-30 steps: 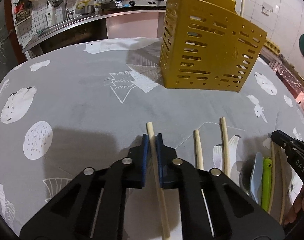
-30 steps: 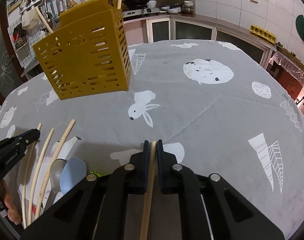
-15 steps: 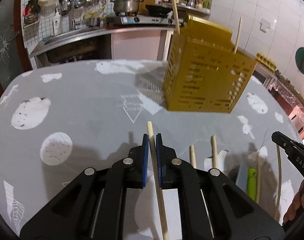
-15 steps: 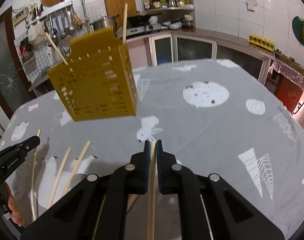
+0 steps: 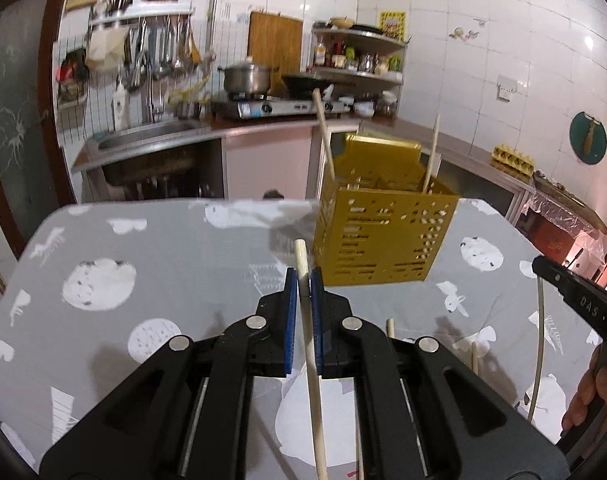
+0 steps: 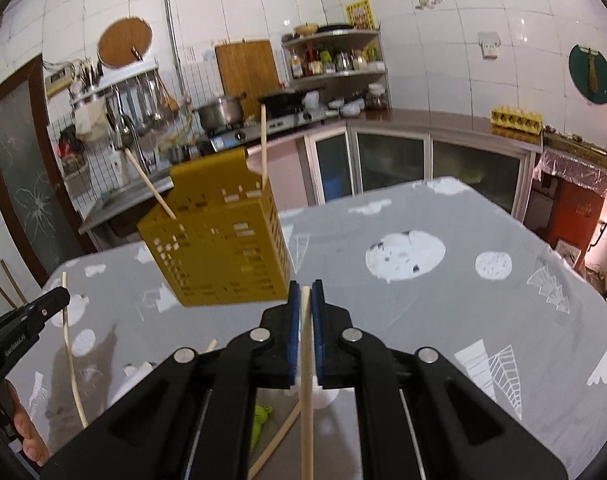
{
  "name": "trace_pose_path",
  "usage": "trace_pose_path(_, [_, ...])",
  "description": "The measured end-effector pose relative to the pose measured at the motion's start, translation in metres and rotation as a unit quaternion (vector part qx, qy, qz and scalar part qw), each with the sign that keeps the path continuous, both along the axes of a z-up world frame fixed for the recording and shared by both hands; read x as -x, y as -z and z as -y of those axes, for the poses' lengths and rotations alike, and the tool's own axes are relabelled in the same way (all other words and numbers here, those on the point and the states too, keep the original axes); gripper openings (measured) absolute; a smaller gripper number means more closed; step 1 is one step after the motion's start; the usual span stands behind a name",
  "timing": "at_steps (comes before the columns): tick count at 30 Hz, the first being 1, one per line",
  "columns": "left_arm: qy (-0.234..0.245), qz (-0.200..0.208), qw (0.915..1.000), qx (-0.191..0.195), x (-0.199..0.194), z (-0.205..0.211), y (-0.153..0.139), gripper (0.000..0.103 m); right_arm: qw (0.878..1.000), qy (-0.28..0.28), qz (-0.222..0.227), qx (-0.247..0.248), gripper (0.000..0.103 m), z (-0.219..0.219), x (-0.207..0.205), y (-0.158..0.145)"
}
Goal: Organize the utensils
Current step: 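Lift both chopsticks and lower them into the yellow holder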
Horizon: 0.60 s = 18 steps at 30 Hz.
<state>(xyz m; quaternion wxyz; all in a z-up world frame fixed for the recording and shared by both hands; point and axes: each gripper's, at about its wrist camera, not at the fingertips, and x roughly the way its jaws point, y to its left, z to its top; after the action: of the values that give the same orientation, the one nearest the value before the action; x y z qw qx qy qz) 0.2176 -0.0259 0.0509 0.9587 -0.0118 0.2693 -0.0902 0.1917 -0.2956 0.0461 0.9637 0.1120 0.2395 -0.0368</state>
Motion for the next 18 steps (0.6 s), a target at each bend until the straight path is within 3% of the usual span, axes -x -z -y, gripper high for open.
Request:
trace_pose_path(8, [-0.005,0.055,0.9984,-0.012,0.025,-0.001,-0.020,0.005,0.998,-0.001,0.058,0.016,0.006,0.000,0.016,-0.019])
trace_pose_path(18, [-0.018,0.079,0.9967,-0.001,0.031,-0.011,-0.030,0.005,0.995,-0.005,0.102,0.023,0.006,0.001,0.019,-0.036])
